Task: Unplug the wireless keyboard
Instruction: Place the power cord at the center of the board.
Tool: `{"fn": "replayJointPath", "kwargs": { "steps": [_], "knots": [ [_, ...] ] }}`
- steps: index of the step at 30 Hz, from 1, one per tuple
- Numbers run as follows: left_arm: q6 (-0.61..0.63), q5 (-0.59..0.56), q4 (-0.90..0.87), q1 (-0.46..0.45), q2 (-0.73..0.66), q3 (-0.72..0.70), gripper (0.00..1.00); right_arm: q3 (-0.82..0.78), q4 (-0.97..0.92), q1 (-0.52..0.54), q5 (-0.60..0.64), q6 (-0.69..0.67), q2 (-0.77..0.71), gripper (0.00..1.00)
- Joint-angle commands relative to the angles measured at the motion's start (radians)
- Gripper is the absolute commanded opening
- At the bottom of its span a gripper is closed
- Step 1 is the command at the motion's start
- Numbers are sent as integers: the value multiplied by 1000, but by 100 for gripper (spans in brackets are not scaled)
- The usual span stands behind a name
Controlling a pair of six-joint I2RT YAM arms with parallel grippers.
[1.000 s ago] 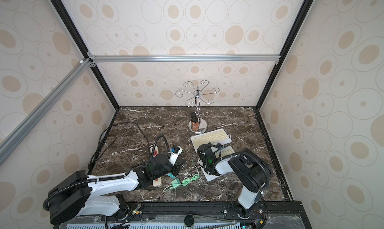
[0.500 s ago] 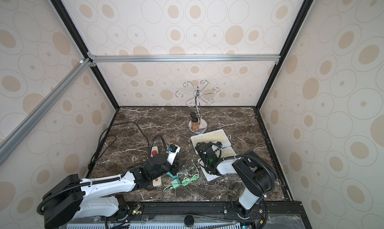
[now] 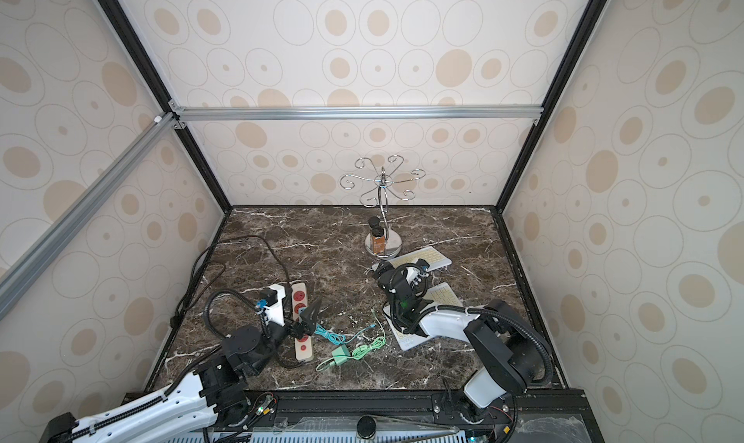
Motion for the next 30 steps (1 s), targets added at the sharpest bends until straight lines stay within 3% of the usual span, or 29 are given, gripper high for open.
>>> {"fn": "replayJointPath", "kwargs": {
  "steps": [1, 6, 11, 18, 28, 30],
  "knots": [
    [-6, -156, -66, 12, -106, -24, 96, 25, -7, 4, 84, -35, 27, 100],
    [-10, -153, -101, 20, -171, -37, 97, 16, 3, 4, 10, 49, 68, 100],
    [-16, -136, -95, 20, -127, -27, 97, 8, 35, 3, -55, 115, 122, 100],
    [-25, -102, -80, 23, -74, -13, 99, 11, 19, -1, -63, 92, 151, 99],
    [-34, -61, -45, 27, -32, -6, 100, 78, -558, 10, -58, 187, -39, 100],
    [-35, -55, -45, 27, -35, -8, 100, 67, -559, 11, -69, 195, -55, 100]
  ]
}}
